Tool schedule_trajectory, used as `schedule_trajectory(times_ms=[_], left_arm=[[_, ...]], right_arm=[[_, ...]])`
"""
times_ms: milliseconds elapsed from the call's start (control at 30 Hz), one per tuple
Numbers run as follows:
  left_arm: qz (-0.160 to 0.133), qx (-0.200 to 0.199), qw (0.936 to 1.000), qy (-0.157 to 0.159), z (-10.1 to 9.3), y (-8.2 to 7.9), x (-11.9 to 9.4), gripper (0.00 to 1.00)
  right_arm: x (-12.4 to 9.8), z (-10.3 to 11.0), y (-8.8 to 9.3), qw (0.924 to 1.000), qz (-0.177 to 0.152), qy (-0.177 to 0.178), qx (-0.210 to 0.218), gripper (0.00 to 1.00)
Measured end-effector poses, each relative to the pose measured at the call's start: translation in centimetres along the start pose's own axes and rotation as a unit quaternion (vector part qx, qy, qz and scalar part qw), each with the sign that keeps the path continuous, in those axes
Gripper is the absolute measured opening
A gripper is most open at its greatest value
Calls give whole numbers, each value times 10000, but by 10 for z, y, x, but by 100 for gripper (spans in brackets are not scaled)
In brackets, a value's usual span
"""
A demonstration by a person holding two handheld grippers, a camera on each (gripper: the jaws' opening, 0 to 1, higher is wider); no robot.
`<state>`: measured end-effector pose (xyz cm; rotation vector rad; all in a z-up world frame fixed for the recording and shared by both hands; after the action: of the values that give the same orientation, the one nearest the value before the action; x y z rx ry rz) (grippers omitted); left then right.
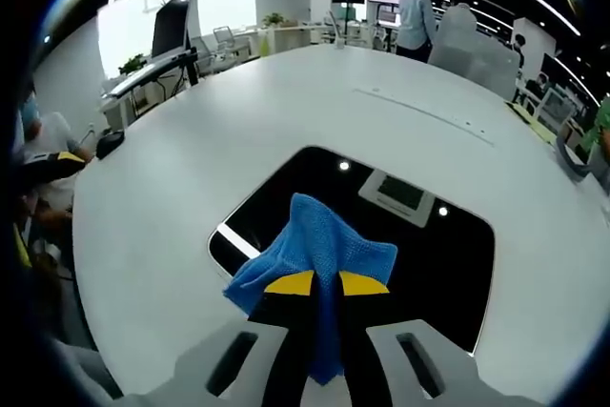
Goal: Wipe the mirror surface with the cleaning cloth until all visible marks leave the cleaned area.
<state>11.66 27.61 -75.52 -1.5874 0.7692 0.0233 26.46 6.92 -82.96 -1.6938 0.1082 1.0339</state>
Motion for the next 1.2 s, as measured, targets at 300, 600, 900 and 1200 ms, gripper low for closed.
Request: schedule_trajectory(times_ms=[300,600,900,1200], left_arm=[[-10,5,10000,-11,0,-1,-1,96],[-2,19,10000,-11,-5,-2,1,96],[18,35,10000,28,-8,-2,7,96],[24,49,10000,60,-10,-5,11,96]], right_arm=[[-1,0,1,9999,-7,-95,-127,4],[-2,-2,2,9996,-29,-143,-230,4],[-3,-4,3,9996,-34,-168,-245,4],[-4,-8,5,9996,-28,-194,-225,4]])
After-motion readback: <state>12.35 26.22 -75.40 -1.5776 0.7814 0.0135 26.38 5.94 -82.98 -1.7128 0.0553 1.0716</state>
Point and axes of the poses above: the point that each gripper's makers call its tool centre point, and the gripper's own axes: x roughly forward along the fingers, z roughly to its left, y roughly out of its underside, the point moved 2 cm from there along -x, roughly backward along the fingers, and after that the axes turned 5 degrees about -z, right-handed, at the moved point
